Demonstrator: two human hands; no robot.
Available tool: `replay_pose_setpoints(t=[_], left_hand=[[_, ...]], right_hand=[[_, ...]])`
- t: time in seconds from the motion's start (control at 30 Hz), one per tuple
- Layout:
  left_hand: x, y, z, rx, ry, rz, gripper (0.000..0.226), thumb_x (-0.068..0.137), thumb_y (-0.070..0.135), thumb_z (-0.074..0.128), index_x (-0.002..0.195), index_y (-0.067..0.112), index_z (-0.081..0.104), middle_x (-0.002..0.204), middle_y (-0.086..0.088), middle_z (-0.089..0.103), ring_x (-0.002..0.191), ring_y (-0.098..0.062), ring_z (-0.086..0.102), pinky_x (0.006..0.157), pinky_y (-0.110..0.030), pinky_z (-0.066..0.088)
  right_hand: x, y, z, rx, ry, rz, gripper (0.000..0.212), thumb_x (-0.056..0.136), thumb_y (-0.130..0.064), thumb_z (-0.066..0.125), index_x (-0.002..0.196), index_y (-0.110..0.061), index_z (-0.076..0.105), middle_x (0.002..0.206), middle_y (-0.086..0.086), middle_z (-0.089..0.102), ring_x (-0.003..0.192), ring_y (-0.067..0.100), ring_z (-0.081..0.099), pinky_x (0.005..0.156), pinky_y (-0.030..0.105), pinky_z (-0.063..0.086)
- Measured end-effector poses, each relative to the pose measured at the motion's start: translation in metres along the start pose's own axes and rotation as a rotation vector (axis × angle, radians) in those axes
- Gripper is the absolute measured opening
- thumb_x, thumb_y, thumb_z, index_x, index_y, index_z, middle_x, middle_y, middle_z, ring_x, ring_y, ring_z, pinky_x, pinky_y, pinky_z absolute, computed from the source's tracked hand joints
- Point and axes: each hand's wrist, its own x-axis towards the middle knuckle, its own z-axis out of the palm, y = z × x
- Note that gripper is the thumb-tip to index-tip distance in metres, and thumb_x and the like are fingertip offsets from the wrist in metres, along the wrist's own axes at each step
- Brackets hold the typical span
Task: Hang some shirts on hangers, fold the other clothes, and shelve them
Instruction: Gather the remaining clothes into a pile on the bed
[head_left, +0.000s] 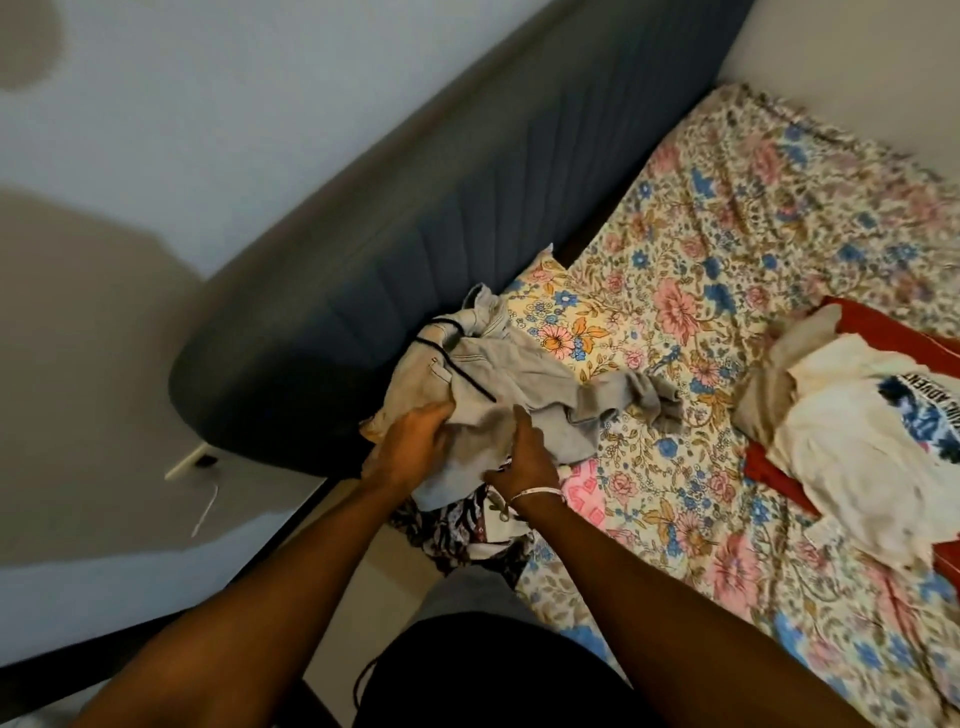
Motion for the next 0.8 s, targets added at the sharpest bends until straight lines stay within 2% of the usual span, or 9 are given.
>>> replay_pose_setpoints(t=[0.03, 0.1, 0.17, 0.23, 0.4, 0.53, 0.63, 0.73, 0.8], left_hand=[[0.007, 0.02, -0.003, -0.046, -0.02, 0.121, 0.021, 0.089, 0.005, 0.063, 0.107, 0.015, 0.069, 0.104, -0.005, 0.071, 0.094, -0.024, 0.068, 0.079, -0.03, 0.051], [0.018, 0.061, -0.005, -0.09, -0.058, 0.337, 0.01, 0.092, 0.012, 0.063, 0.101, 0.015, 0.067, 0.098, -0.004, 0.069, 0.087, -0.023, 0.066, 0.074, -0.029, 0.049], [0.025, 0.095, -0.002, -0.164, -0.066, 0.448, 0.012, 0.096, 0.02, 0.063, 0.107, 0.016, 0.066, 0.104, -0.002, 0.068, 0.093, -0.017, 0.063, 0.081, -0.035, 0.052], [0.029, 0.114, 0.003, -0.263, 0.009, 0.471, 0.033, 0.094, 0.034, 0.07, 0.123, 0.019, 0.064, 0.126, 0.001, 0.061, 0.116, -0.013, 0.056, 0.099, -0.037, 0.049], [0.046, 0.123, 0.019, -0.14, 0.172, 0.193, 0.117, 0.06, 0.08, 0.072, 0.156, 0.033, 0.025, 0.165, -0.003, 0.019, 0.153, -0.026, 0.018, 0.122, -0.055, 0.014], [0.06, 0.151, 0.036, -0.208, -0.001, 0.203, 0.125, 0.058, 0.072, 0.081, 0.157, 0.039, 0.013, 0.162, -0.003, 0.029, 0.147, -0.026, 0.032, 0.117, -0.057, 0.031], [0.059, 0.189, 0.049, -0.368, -0.171, 0.317, 0.139, 0.055, 0.064, 0.091, 0.16, 0.039, 0.004, 0.162, 0.009, 0.029, 0.145, -0.011, 0.035, 0.116, -0.034, 0.035], [0.05, 0.214, 0.073, -0.336, -0.247, 0.481, 0.128, 0.062, 0.05, 0.094, 0.161, 0.028, 0.015, 0.158, 0.014, 0.036, 0.14, 0.002, 0.038, 0.109, -0.016, 0.037], [0.044, 0.23, 0.093, -0.294, -0.247, 0.413, 0.083, 0.078, 0.052, 0.077, 0.148, 0.021, 0.045, 0.136, 0.003, 0.061, 0.121, -0.009, 0.059, 0.096, -0.026, 0.051]], right_hand=[[-0.002, -0.006, -0.009, 0.002, 0.019, -0.019, 0.111, 0.066, -0.038, 0.083, 0.156, -0.028, 0.02, 0.135, 0.011, 0.044, 0.109, 0.027, 0.057, 0.083, 0.042, 0.055], [-0.002, -0.014, -0.022, 0.103, 0.072, -0.049, 0.082, 0.071, -0.049, 0.067, 0.145, -0.024, 0.045, 0.131, 0.014, 0.053, 0.111, 0.027, 0.056, 0.089, 0.039, 0.051], [-0.007, -0.019, -0.046, 0.171, 0.179, -0.007, 0.05, 0.081, -0.037, 0.05, 0.119, -0.008, 0.066, 0.115, 0.02, 0.067, 0.105, 0.034, 0.064, 0.085, 0.031, 0.047], [-0.013, -0.02, -0.077, 0.218, 0.24, 0.059, 0.037, 0.088, -0.02, 0.054, 0.118, -0.002, 0.066, 0.111, 0.018, 0.07, 0.103, 0.033, 0.065, 0.082, 0.029, 0.046], [-0.043, -0.004, -0.142, 0.293, 0.382, -0.144, 0.054, 0.082, -0.024, 0.048, 0.126, 0.002, 0.065, 0.119, 0.017, 0.068, 0.107, 0.017, 0.06, 0.088, 0.027, 0.047], [-0.079, 0.028, -0.185, 0.338, 0.502, -0.134, 0.056, 0.084, -0.018, 0.044, 0.134, 0.001, 0.059, 0.133, 0.019, 0.062, 0.123, 0.027, 0.057, 0.104, 0.04, 0.048], [-0.107, 0.048, -0.22, 0.405, 0.629, -0.13, 0.045, 0.083, -0.016, 0.048, 0.12, -0.002, 0.069, 0.116, 0.014, 0.071, 0.108, 0.026, 0.066, 0.086, 0.034, 0.053], [-0.136, 0.066, -0.272, 0.536, 0.795, -0.09, 0.039, 0.078, -0.011, 0.046, 0.108, -0.009, 0.07, 0.103, 0.011, 0.071, 0.098, 0.024, 0.067, 0.078, 0.041, 0.056], [-0.157, 0.073, -0.312, 0.532, 0.848, -0.088, 0.035, 0.08, -0.009, 0.048, 0.108, -0.007, 0.07, 0.102, 0.01, 0.071, 0.098, 0.022, 0.067, 0.083, 0.042, 0.057]])
